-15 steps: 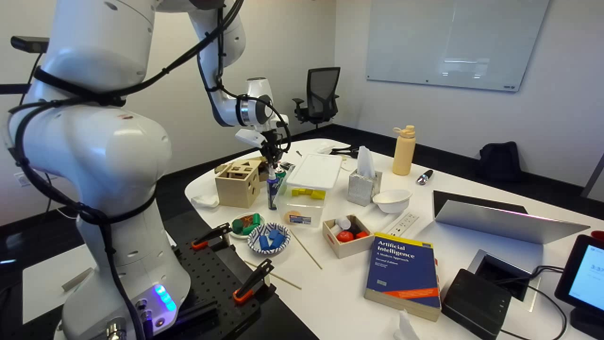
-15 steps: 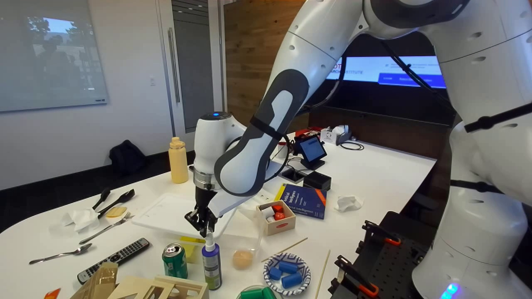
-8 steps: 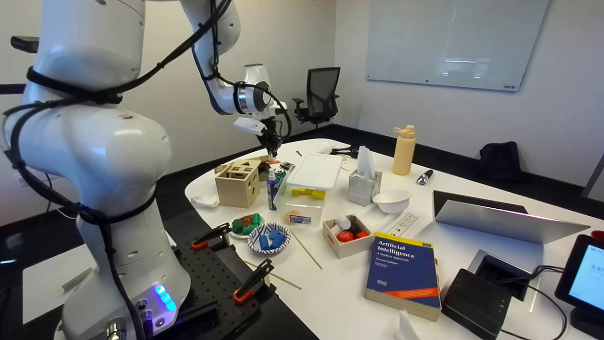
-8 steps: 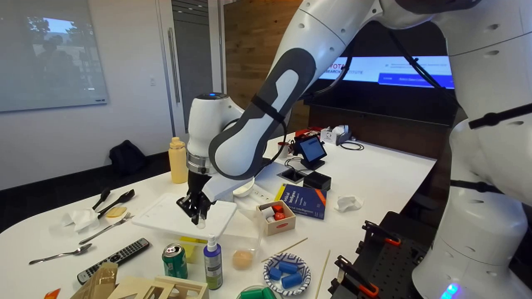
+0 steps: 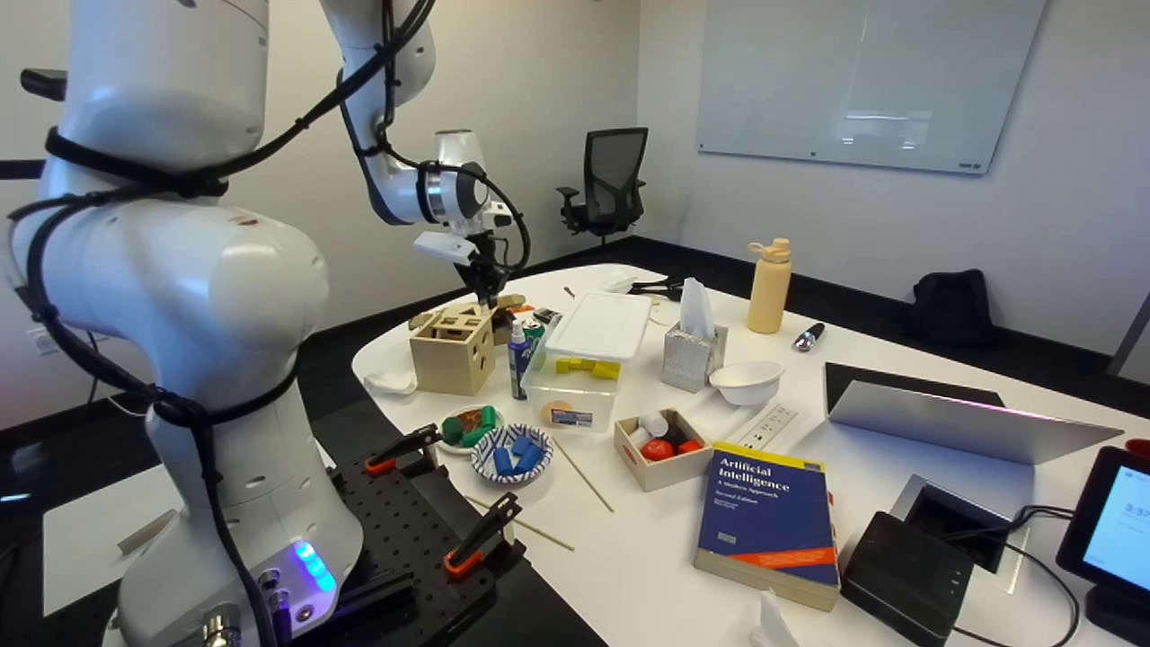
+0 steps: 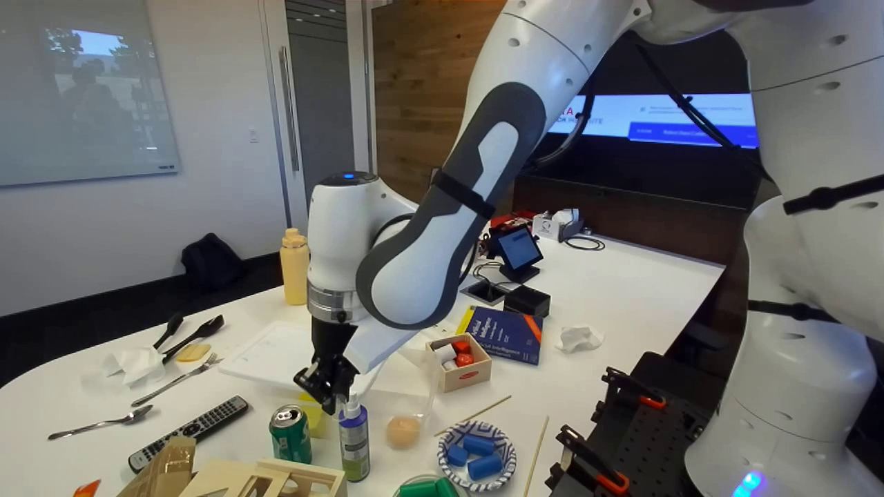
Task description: Remove the cap from the blue bottle
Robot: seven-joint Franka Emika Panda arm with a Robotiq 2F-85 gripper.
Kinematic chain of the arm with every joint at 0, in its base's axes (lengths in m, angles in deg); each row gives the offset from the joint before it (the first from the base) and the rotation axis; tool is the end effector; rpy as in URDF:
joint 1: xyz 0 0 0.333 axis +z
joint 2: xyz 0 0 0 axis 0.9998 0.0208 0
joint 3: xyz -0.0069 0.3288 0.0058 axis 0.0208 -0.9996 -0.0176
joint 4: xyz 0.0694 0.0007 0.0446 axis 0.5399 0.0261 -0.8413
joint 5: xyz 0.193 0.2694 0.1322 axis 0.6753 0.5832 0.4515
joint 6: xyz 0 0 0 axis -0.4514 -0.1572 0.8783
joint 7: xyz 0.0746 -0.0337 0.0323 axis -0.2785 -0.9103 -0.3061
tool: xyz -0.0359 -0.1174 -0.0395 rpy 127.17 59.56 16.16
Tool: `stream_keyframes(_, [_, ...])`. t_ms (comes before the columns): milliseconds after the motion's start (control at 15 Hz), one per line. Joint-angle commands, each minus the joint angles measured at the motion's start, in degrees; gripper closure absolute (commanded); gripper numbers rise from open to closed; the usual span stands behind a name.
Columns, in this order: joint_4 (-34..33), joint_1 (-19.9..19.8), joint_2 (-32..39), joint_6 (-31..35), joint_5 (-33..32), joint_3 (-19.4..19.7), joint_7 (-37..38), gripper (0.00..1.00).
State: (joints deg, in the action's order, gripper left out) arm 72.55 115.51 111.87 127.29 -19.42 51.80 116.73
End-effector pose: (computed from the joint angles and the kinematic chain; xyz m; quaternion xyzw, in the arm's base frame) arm 0.4650 0.2994 0.2294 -0.9921 -0.1007 -0.0725 0.0197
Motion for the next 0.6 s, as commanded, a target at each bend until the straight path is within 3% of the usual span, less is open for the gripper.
stream_keyframes(0, [5.34, 5.58, -0.71, 2.99, -4.81, 4.66, 6.85, 0.94])
stream_keyframes(267, [7.82, 11.36, 3.89, 11.09, -9.57, 10.63, 14.66, 0.94])
stream_keyframes(533, [6.76, 16.53, 11.05, 18.59, -5.15, 15.64, 13.64, 0.94])
